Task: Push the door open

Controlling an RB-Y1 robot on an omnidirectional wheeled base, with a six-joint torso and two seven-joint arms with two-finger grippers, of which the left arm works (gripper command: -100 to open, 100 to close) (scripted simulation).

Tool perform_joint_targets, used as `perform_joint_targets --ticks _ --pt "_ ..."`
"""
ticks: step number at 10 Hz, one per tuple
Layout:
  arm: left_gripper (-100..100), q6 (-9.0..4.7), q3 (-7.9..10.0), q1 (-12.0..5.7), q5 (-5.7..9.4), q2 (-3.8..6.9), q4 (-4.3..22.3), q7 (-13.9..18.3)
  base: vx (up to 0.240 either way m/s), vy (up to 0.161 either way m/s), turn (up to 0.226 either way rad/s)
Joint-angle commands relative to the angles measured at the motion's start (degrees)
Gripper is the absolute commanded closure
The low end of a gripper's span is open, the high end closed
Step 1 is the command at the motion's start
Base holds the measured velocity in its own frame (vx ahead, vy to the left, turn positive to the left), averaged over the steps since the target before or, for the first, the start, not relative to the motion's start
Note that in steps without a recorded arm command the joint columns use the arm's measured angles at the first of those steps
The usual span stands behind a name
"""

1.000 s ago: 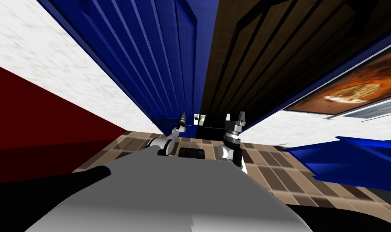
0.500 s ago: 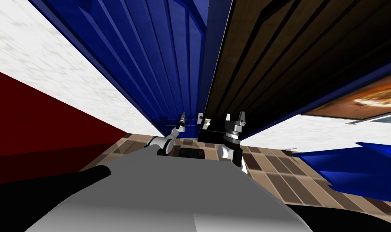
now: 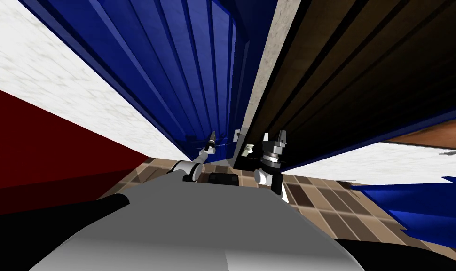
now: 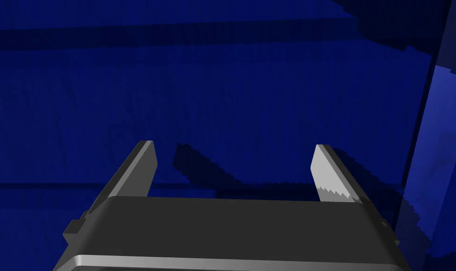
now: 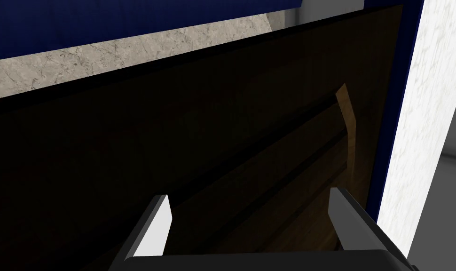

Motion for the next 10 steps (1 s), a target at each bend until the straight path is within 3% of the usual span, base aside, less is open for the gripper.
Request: perform_joint_targets --ticks 1,4,10 --pt "-100 -0.78 0.06 -0.47 -0.01 1.13 1.05 0.44 0.138 0.123 0.063" --pt "-100 -0.76 -0.01 -0.45 -0.09 1.52 1.02 0.55 0.146 0.148 0.007" --pt "-100 -0.69 -0.23 -0.38 -0.33 2.39 0.90 0.88 0.099 0.092 0.028"
